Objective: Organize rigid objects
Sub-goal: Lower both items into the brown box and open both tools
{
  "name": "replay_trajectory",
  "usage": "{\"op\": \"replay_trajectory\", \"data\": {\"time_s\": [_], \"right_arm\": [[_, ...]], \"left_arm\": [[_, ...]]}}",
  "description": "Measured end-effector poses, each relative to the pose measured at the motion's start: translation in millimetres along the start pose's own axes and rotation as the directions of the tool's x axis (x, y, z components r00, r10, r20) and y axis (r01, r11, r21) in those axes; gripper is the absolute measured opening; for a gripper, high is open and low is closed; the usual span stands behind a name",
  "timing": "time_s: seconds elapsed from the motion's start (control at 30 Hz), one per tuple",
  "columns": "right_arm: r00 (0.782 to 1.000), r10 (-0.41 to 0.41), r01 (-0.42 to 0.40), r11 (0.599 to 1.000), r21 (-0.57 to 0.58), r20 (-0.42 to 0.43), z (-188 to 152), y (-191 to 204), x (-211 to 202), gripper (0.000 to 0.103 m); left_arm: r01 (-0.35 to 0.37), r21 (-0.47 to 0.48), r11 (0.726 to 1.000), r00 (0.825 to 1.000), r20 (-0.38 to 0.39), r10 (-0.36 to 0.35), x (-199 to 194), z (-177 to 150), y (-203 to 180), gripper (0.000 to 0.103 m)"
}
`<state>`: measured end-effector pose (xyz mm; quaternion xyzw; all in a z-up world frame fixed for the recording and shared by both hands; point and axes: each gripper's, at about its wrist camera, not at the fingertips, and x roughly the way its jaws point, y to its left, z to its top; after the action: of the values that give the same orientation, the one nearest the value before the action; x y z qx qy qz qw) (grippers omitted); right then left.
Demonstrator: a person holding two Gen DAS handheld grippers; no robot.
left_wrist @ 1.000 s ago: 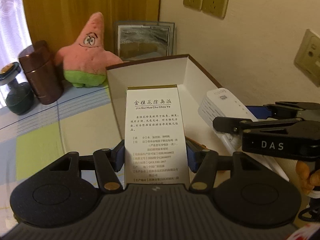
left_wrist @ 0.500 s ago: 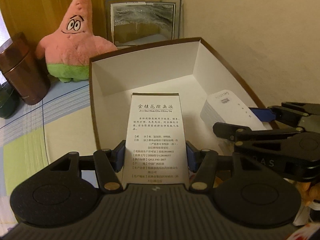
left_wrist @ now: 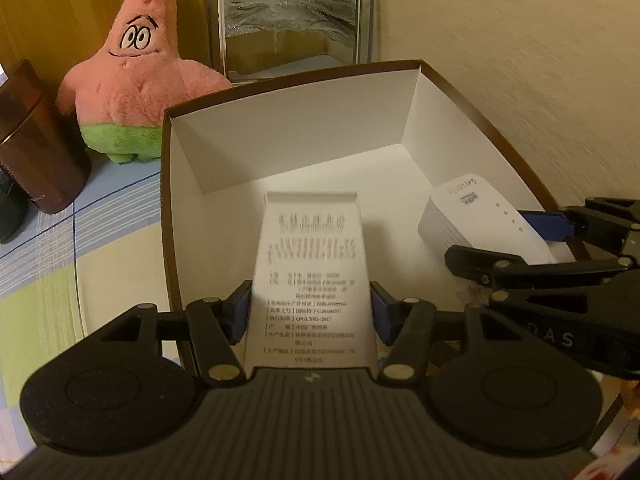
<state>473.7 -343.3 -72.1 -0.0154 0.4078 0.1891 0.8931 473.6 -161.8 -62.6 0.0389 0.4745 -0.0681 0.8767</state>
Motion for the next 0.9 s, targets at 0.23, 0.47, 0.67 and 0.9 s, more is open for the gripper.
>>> {"op": "replay_trajectory", "data": {"time_s": [0.23,0.47,0.67,0.9], "right_arm": [[1.000,-0.010,0.010,1.000,-0.022,-0.001,1.3,2.4,3.7,0.053],[1.000,-0.020,0.020,1.000,-0.009,0.013,2.9,0.2,4.6,0.053],[1.000,-0.004,0.004,1.000,0.001,0.013,0.0,-2.8,-1.6,0.053],[1.000,0.003,-0.003,1.000,0.005,0.014,-5.5,-0.9,-6.3,0.053]], "left_arm": [[0.005,0.003,1.000,1.000,-0.009,-0.005,3.0,-0.6,2.6,0.057],[0.020,0.009,1.000,1.000,-0.010,-0.020,0.5,-4.2,3.4,0.058],[0.029,0.017,0.999,1.000,-0.008,-0.029,-3.5,-6.9,1.0,0.058],[0.035,0.013,0.999,0.999,-0.004,-0.035,-9.7,-9.4,-2.3,0.059]]}}
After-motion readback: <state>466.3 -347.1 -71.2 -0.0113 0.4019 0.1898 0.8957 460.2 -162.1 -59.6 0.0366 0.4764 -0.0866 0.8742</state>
